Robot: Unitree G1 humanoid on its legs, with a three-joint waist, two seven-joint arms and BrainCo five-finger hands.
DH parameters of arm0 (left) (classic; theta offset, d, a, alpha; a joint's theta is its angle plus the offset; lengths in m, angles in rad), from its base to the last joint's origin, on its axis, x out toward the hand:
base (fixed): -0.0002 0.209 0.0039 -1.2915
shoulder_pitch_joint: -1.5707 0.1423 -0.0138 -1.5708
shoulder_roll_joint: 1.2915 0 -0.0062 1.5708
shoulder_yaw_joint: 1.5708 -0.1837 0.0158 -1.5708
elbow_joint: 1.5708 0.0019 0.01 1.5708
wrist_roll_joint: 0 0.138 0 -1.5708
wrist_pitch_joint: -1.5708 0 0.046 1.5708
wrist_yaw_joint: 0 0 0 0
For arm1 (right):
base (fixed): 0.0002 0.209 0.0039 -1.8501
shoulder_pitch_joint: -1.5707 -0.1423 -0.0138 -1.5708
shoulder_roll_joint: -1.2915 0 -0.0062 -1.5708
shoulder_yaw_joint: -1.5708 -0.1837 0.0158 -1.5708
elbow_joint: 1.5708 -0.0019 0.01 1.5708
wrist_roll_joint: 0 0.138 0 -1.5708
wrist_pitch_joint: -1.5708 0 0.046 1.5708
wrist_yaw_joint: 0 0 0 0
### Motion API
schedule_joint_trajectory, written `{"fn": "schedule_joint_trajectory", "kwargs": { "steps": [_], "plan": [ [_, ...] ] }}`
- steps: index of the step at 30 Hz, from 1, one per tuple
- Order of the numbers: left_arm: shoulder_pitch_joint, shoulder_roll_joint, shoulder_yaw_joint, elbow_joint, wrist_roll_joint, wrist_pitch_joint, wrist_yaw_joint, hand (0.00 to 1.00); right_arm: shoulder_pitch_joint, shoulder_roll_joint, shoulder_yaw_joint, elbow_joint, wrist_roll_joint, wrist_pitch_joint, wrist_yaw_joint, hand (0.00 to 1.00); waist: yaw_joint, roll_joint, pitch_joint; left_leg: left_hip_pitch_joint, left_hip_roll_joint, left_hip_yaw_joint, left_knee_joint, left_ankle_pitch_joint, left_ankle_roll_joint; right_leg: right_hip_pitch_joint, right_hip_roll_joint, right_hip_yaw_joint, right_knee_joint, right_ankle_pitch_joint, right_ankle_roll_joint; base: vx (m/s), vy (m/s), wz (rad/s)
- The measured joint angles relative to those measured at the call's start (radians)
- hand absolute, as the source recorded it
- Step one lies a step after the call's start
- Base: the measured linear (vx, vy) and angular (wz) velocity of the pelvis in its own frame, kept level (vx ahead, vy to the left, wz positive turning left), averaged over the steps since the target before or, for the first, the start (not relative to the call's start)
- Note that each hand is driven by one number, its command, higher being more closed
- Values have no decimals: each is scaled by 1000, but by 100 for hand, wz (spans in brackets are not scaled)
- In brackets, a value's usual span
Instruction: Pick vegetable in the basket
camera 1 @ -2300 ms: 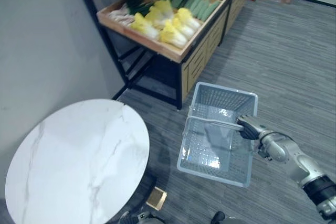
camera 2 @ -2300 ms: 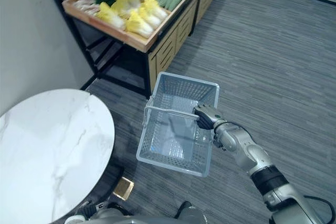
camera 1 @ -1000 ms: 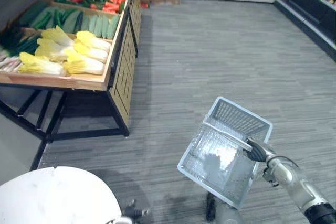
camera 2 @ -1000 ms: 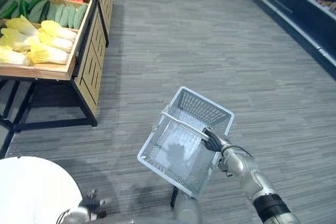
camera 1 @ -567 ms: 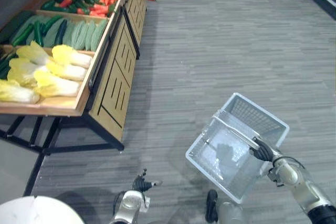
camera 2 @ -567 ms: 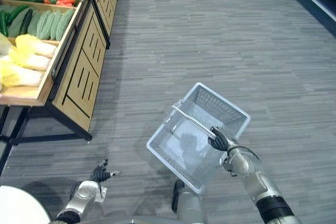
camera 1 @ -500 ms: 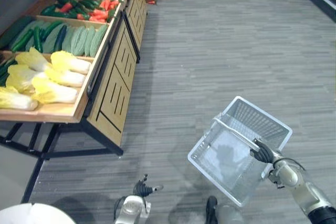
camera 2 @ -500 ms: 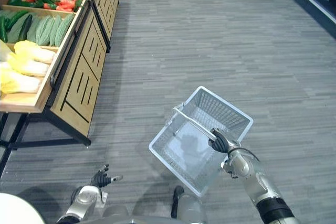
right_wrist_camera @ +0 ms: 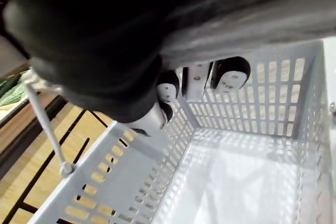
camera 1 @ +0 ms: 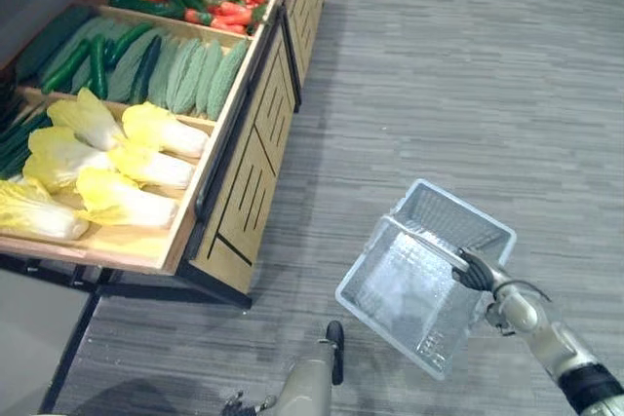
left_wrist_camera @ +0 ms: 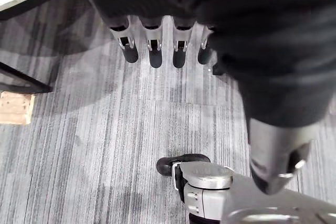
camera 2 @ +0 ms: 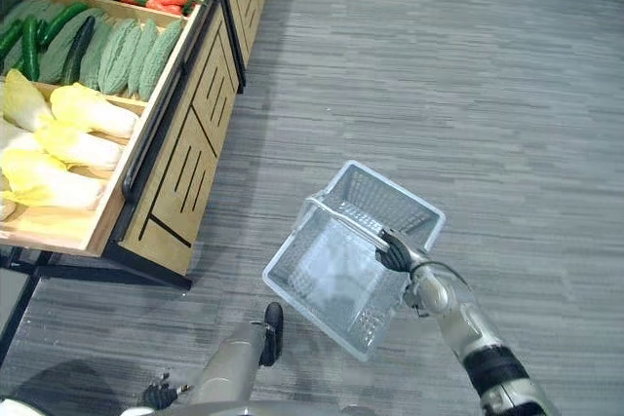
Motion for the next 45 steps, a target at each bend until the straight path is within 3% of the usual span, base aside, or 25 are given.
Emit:
{"fn": "schedule_joint_trajectory", "kwargs": {
  "steps": [2,3,4,5,7,9,11,13,15,17,20,21,22,23,25,27,29,30,31,32,35,36,39,42,45],
  "plan": [
    [14,1,-8,12,1,5,0,0,5,23,-1,0,0,-5,-3,100,1,-27,0,76,-34,13,-62,-17,5,-72,-41,41,213,3,4,215,152,0],
    [31,10,-17,11,8,9,-2,0,17,58,-1,1,0,-9,-10,100,-6,-60,-2,136,-61,19,-96,-36,20,-172,-76,95,451,64,37,324,188,4],
    [43,25,-28,6,10,14,-3,0,37,94,-1,3,0,-9,-12,100,-15,-85,-1,197,-77,13,-114,-57,33,-257,-82,150,646,226,37,333,167,13],
    [45,35,-41,-1,10,20,-3,0,45,108,0,4,0,-10,-12,100,-20,-94,-2,220,-80,4,-113,-72,39,-298,-73,175,741,291,60,359,115,31],
    [33,61,-69,-39,-2,23,-1,0,67,132,-1,11,-1,-9,-13,100,-39,-99,1,293,-82,-52,-114,-101,62,-433,-9,198,1023,239,23,409,64,62],
    [8,65,-83,-110,-13,20,1,0,96,129,-28,14,-2,-4,-23,100,-63,-94,4,368,-91,-123,-149,-102,61,-520,28,144,1075,143,-34,414,14,93],
    [-35,61,-110,-162,-35,13,4,0,99,115,-94,14,-9,7,-25,100,-87,-90,6,412,-110,-211,-165,-106,68,-571,19,78,966,64,-80,377,-43,132],
    [-67,61,-134,-205,-54,-7,15,0,118,95,-139,29,-11,10,-35,100,-109,-78,9,446,-117,-320,-161,-134,69,-588,27,44,713,27,-98,426,-108,167],
    [-79,61,-149,-230,-58,-18,23,0,141,94,-186,43,-12,21,-50,100,-111,-68,3,452,-116,-396,-134,-167,49,-584,37,82,405,39,-81,360,-141,130],
    [-83,59,-155,-240,-93,-23,29,0,154,98,-231,87,-31,35,-64,100,-104,-69,2,460,-117,-489,-94,-214,-6,-583,27,189,118,59,-58,471,-295,132],
    [-64,61,-148,-225,-93,-23,32,0,174,117,-267,148,-39,56,-78,100,-106,-76,-1,487,-107,-562,-49,-267,-73,-550,-13,185,87,63,-54,485,-402,136],
    [-50,60,-129,-211,-93,-22,37,0,176,128,-282,188,-40,64,-79,100,-107,-77,-9,486,-92,-576,-7,-312,-91,-533,-17,159,92,152,-24,492,-441,122],
    [-53,31,-110,-165,-93,-21,44,0,155,131,-326,245,-40,78,-93,100,-100,-21,-9,461,-30,-601,39,-341,-106,-539,18,84,144,165,-13,487,-437,109],
    [-53,18,-100,-145,-93,-22,45,0,144,129,-333,263,-39,81,-94,100,-99,6,-15,443,-10,-608,58,-335,-116,-540,31,59,159,153,-31,454,-412,89],
    [-49,-29,-69,-78,-93,-15,45,0,132,145,-355,322,-21,82,-99,100,-99,22,-14,375,20,-611,118,-231,-172,-528,35,-46,193,119,-84,420,-446,99],
    [-46,-21,-43,-57,-94,-12,42,0,146,151,-377,360,-6,82,-101,100,-101,0,0,309,37,-543,194,-150,-204,-453,10,-125,160,104,-103,272,-310,132],
    [-38,-19,-38,-50,-94,-13,42,0,168,159,-403,385,15,84,-106,100,-103,1,2,255,83,-368,225,-162,-199,-364,-7,-194,103,104,-103,174,-224,133],
    [-38,-23,-36,-52,-95,-14,43,0,180,158,-409,396,22,84,-107,100,-104,0,3,216,115,-230,203,-150,-189,-331,-23,-249,79,102,-101,80,-136,121],
    [-39,-19,-37,-55,-94,-15,44,0,189,158,-414,396,23,85,-107,100,-110,6,4,182,146,-93,142,-82,-168,-308,-36,-300,58,86,-77,29,-63,123],
    [-43,-19,-37,-59,-93,-15,43,0,194,157,-422,394,27,84,-107,100,-115,18,6,164,159,-39,111,-34,-164,-297,-37,-333,46,75,-63,3,-11,114],
    [-61,-28,-41,-64,-92,-14,39,0,215,170,-449,400,46,85,-105,100,-123,35,5,161,144,117,-63,-35,-161,-287,-62,-454,-13,80,-37,-52,125,130],
    [-63,-26,-41,-60,-92,-11,39,0,215,182,-448,403,54,85,-103,100,-125,50,5,173,134,149,-146,-32,-134,-276,-60,-496,-39,96,-23,-55,173,114],
    [-46,-18,-38,-59,-93,0,40,0,187,226,-438,420,59,79,-90,100,-99,12,20,199,75,123,-235,19,-99,-225,-56,-514,-145,168,-3,-29,134,55],
    [-36,-18,-39,-57,-92,-1,39,0,159,245,-436,440,59,78,-87,100,-95,12,18,235,42,121,-266,25,-92,-205,-81,-511,-134,173,5,32,106,14],
    [-52,-18,-40,-31,-89,-2,29,0,152,285,-431,471,59,70,-86,100,-102,4,22,258,31,120,-292,16,-89,-246,-128,-493,-7,151,4,39,70,-5]
  ]
}}
